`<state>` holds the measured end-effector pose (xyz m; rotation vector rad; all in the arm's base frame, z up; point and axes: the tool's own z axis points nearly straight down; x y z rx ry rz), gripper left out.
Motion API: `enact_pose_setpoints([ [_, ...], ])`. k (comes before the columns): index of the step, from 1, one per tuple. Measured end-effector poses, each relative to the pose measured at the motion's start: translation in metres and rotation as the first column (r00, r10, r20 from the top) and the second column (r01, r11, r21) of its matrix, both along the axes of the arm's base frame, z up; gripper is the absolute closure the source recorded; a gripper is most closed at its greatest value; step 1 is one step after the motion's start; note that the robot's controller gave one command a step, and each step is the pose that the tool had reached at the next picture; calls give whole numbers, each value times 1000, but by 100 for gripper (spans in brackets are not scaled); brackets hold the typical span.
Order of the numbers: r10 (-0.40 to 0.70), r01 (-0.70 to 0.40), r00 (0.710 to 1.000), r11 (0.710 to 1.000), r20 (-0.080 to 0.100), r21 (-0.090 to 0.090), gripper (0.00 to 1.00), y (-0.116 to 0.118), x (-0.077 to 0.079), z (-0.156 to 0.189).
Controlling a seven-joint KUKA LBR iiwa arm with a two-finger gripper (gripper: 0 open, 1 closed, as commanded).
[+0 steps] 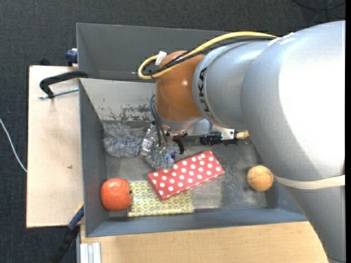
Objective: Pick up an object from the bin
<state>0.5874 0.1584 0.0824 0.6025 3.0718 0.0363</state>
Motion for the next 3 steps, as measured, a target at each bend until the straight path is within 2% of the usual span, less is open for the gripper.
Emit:
enact_pose_setpoints([
  [1,0,0,1000,1000,0,0,100,0,0,0],
  [2,-1,1,1000,1000,-11,-16,100,-7,1,38],
  [3,-14,14,1000,1000,-12,-19,100,11,-7,131],
])
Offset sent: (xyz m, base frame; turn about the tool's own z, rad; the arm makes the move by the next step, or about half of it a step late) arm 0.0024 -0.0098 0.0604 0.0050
